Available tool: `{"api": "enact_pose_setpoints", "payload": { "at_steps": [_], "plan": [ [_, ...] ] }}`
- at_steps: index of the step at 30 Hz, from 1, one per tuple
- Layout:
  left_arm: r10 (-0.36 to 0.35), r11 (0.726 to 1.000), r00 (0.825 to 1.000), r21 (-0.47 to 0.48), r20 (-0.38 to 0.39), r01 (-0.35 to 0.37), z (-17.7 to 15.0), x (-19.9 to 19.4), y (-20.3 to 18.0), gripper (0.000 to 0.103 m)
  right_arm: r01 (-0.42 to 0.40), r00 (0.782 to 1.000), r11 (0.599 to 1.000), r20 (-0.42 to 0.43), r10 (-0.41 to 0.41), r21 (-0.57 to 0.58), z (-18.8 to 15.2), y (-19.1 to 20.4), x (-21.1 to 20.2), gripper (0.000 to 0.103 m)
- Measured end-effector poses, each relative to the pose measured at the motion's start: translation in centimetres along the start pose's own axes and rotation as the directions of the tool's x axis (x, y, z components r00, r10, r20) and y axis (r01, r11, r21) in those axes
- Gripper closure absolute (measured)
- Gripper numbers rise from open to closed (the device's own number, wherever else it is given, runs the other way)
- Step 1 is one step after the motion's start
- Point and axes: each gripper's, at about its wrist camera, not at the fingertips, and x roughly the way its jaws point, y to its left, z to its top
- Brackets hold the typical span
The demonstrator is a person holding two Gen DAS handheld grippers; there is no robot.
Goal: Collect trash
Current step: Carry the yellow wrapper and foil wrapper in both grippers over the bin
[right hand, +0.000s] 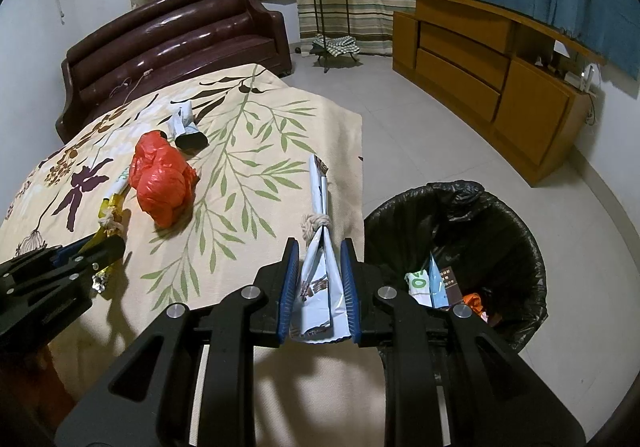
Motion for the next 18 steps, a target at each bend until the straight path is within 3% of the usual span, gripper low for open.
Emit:
{"api": "enact_pose_setpoints", "payload": {
  "at_steps": [18],
  "plan": [
    [-0.078, 0.993, 0.990, 0.101, 0.117, 0.066, 2.3, -2.2, -5.0, 0.073, 0.055, 0.998, 0.998, 0.035, -0.055, 0.022, 0.3, -2.1, -2.1, 0.082]
  ]
}}
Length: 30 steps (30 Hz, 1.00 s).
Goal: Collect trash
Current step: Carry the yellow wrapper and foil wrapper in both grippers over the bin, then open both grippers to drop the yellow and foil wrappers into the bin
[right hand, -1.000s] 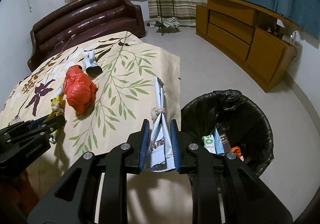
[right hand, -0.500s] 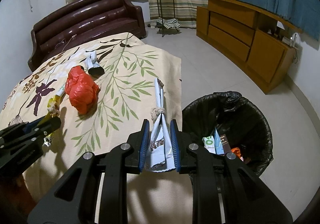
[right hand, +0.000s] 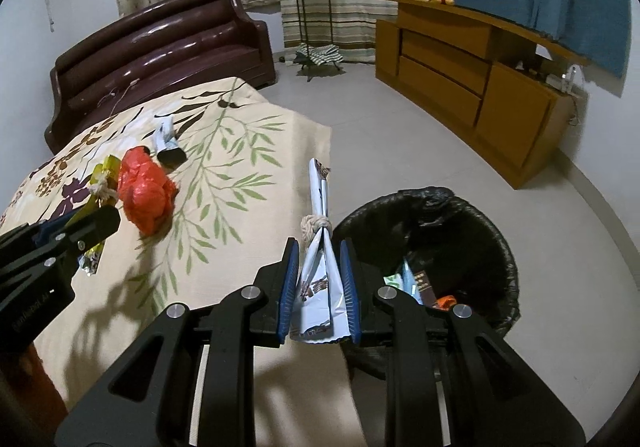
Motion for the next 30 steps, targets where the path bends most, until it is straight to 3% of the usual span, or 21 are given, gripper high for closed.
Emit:
{"api": "enact_pose_setpoints", "payload": {
  "at_steps": [12, 30],
  "plan": [
    [-0.049, 0.997, 0.998, 0.066, 0.034, 0.047, 1.1, 1.0, -4.0, 0.073, 0.073, 0.996, 0.996, 0.038, -0.075, 0.051, 0.4, -3.9, -1.3, 0.084],
    [-0.088, 0.983, 0.996, 0.161, -0.002, 0.087, 1.6, 4.3, -10.0, 0.072, 0.110, 0.993, 0.985, 0.027, -0.115, 0.134, -0.3, -8.5, -0.7, 0.088]
  ]
}}
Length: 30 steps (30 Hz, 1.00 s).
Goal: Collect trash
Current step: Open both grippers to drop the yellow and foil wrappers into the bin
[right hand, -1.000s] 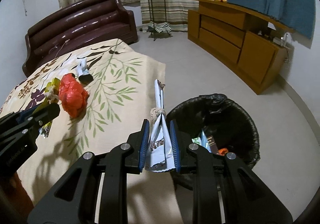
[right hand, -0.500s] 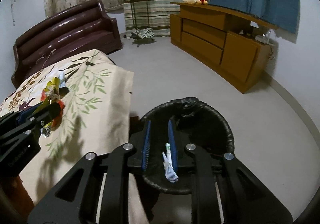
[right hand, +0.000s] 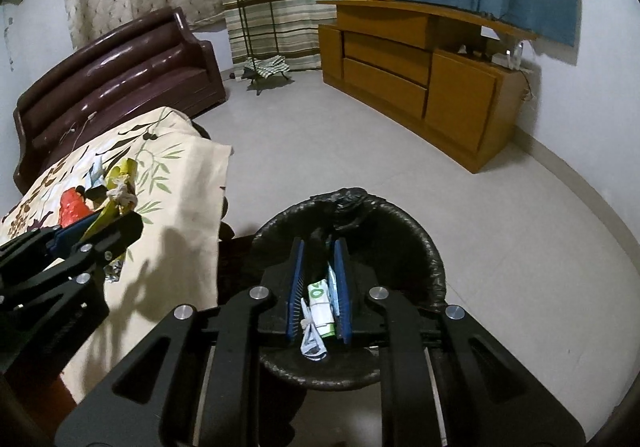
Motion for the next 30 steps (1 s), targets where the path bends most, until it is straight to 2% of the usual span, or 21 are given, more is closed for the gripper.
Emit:
{"api": "enact_pose_setpoints", "payload": {
  "at_steps": [6, 9, 12, 20, 24, 26, 27, 28, 30],
  "plan": [
    [-0.003, 0.999, 1.000, 0.041, 0.000, 0.003, 0.6, 1.1, -1.8, 0.069, 0.020, 1.000, 0.999, 0.013, -0.020, 0.026, 0.4, -1.3, -0.2, 0.088],
    [0.002, 0.998, 1.000, 0.057, 0.009, -0.003, 0.7, 1.4, -2.3, 0.055, 0.028, 0.999, 0.999, 0.014, -0.029, 0.039, 0.4, -1.9, -0.2, 0.088],
    [0.011, 0.998, 1.000, 0.066, 0.015, -0.012, 0.7, 1.5, -2.6, 0.046, 0.030, 0.999, 0.998, 0.012, -0.031, 0.045, 0.4, -2.2, -0.1, 0.088],
    [0.022, 0.998, 1.000, 0.053, 0.017, -0.023, 0.8, 1.2, -1.9, 0.045, 0.029, 1.000, 0.998, 0.011, -0.030, 0.049, 0.4, -2.4, 0.0, 0.087],
    [0.032, 0.999, 0.999, 0.036, 0.023, -0.033, 0.9, 0.8, -1.1, 0.040, 0.029, 1.000, 0.999, 0.010, -0.029, 0.046, 0.4, -2.4, 0.1, 0.086],
    [0.040, 0.999, 0.999, 0.023, 0.027, -0.041, 0.9, 0.4, -0.5, 0.040, 0.027, 1.000, 0.999, 0.009, -0.027, 0.045, 0.3, -2.1, 0.1, 0.081],
    [0.047, 0.999, 0.998, 0.015, 0.029, -0.048, 0.8, 0.1, 0.0, 0.040, 0.025, 1.000, 0.999, 0.010, -0.026, 0.044, 0.3, -1.9, 0.2, 0.072],
    [0.054, 0.998, 0.998, 0.008, 0.030, -0.055, 0.8, -0.1, 0.4, 0.039, 0.024, 1.000, 0.999, 0.013, -0.025, 0.042, 0.3, -1.7, 0.2, 0.068],
    [0.069, 0.998, 0.997, -0.007, 0.031, -0.069, 0.7, -0.5, 1.4, 0.037, 0.019, 1.000, 0.999, 0.015, -0.019, 0.034, 0.2, -1.0, 0.2, 0.068]
  ]
}}
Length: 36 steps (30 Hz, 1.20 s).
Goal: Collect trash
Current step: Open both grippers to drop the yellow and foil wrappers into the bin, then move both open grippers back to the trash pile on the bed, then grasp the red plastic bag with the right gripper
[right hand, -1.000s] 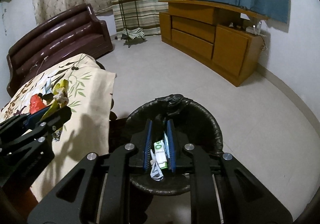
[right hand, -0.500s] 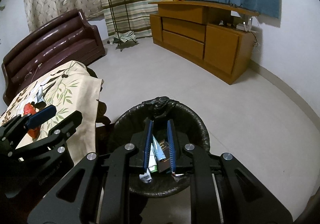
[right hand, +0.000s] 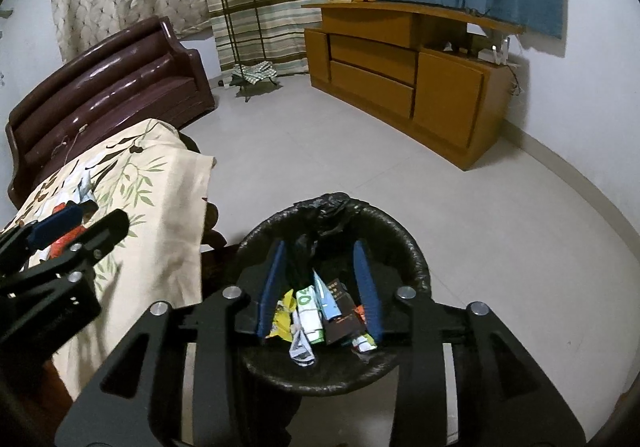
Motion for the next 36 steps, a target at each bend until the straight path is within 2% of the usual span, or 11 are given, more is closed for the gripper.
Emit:
{"api": "enact_pose_setpoints", "payload": {
  "at_steps": [3, 9, 12, 15, 26, 36],
  "plan": [
    [0.024, 0.999, 1.000, -0.026, 0.003, -0.024, -0.2, -0.6, 1.6, 0.035, -0.019, 1.000, 1.000, -0.001, 0.019, -0.015, 0.1, 1.4, 0.0, 0.061],
    [0.101, 0.992, 0.995, -0.077, 0.001, -0.101, -1.1, -1.8, 5.6, 0.033, -0.077, 0.997, 0.995, -0.008, 0.077, -0.067, 0.3, 4.8, 0.2, 0.054],
    [0.143, 0.984, 0.990, -0.102, -0.006, -0.143, -1.5, -2.4, 7.8, 0.033, -0.112, 0.994, 0.989, -0.014, 0.111, -0.095, 0.5, 6.8, 0.3, 0.052],
    [0.184, 0.974, 0.983, -0.133, -0.017, -0.184, -2.1, -2.7, 10.3, 0.033, -0.150, 0.989, 0.981, -0.023, 0.148, -0.120, 0.6, 9.0, 0.3, 0.045],
    [0.299, 0.922, 0.951, -0.233, -0.078, -0.309, -4.7, -3.9, 18.2, 0.033, -0.266, 0.964, 0.934, -0.062, 0.259, -0.239, 0.6, 17.4, 0.6, 0.045],
    [0.324, 0.897, 0.940, -0.280, -0.108, -0.341, -6.1, -4.3, 21.6, 0.033, -0.338, 0.941, 0.896, -0.116, 0.317, -0.287, 0.7, 22.6, 1.6, 0.045]
  ]
}}
